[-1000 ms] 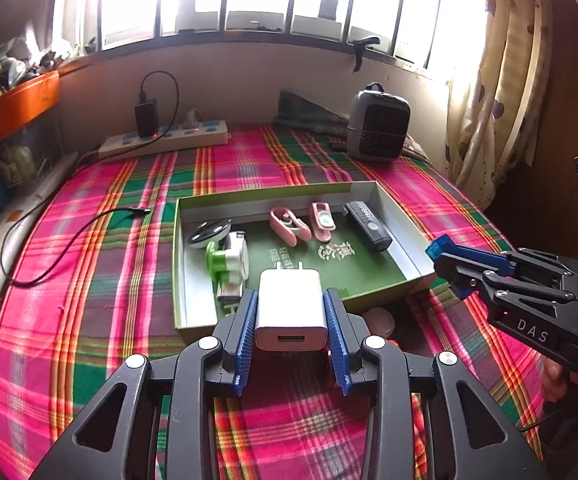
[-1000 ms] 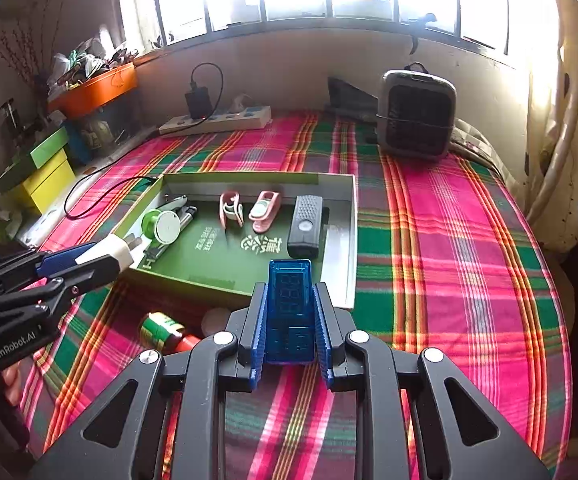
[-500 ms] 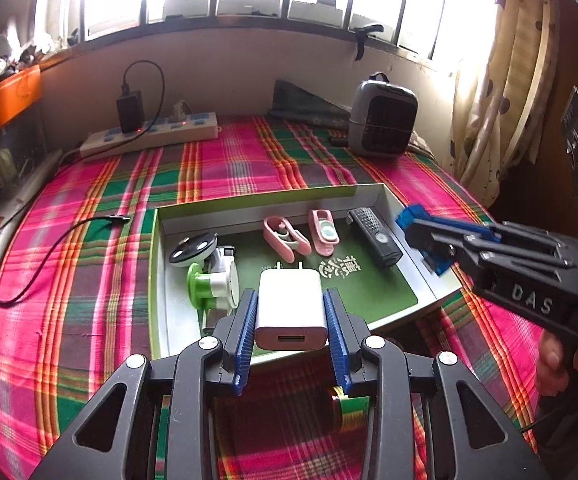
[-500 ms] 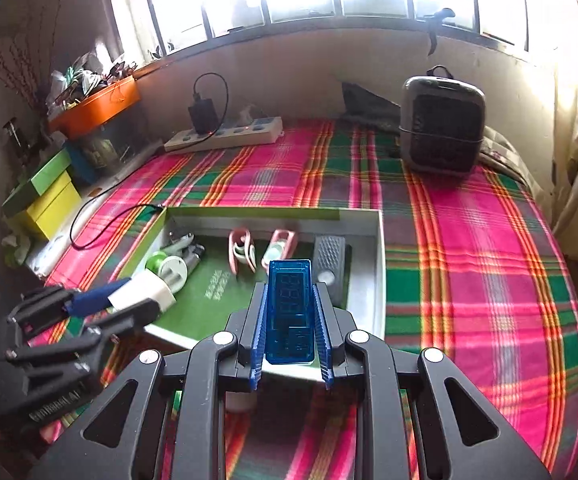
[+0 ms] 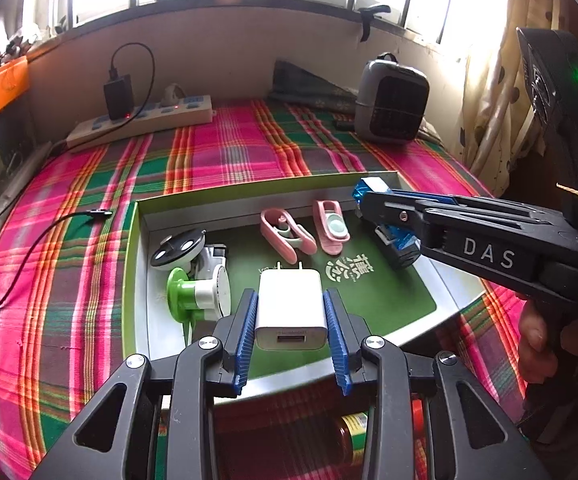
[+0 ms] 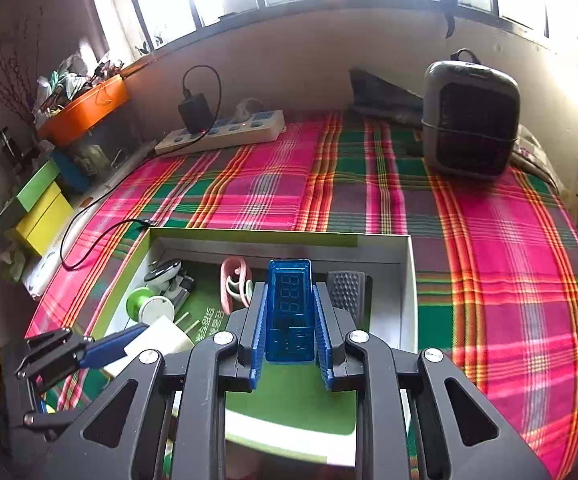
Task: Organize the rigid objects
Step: 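Carry white charger in left gripper and blue device in right gripper into box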
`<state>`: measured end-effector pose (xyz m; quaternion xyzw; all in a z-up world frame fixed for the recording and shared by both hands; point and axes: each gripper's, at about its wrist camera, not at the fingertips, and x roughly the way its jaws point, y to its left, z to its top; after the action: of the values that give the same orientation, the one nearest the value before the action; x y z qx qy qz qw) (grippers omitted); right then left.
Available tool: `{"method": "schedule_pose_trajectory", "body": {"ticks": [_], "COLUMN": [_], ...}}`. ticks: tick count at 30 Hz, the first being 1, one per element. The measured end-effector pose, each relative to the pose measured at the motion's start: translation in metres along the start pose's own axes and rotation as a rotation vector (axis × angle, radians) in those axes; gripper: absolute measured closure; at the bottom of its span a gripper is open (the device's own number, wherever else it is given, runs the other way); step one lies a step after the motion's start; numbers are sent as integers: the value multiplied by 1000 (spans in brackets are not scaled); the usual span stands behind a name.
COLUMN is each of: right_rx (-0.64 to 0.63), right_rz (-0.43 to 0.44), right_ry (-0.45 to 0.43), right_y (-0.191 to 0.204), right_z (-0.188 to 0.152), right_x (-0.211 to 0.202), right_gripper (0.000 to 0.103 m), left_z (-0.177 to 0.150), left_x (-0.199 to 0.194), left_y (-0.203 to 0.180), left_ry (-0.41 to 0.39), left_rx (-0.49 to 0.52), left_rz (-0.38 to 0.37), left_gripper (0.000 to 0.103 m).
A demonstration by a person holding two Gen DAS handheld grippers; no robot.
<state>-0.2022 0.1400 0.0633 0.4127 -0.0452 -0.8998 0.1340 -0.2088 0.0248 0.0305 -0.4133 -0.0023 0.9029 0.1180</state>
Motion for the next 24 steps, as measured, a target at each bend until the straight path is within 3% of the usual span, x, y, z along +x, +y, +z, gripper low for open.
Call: {"method": "schedule_pose_trajectory", "body": {"ticks": [24], "right_rx": [25], "right_rz": [-10], "right_ry": [31], "right_y": [-5], "right_z": [3], "right_x": [32], "right_gripper": [80], "left_z": [1], "left_x": [22], "left_y": [1], "left_ry": [52], "left_rx": [-2], "left_rz": [12], "left_gripper": [71]}}
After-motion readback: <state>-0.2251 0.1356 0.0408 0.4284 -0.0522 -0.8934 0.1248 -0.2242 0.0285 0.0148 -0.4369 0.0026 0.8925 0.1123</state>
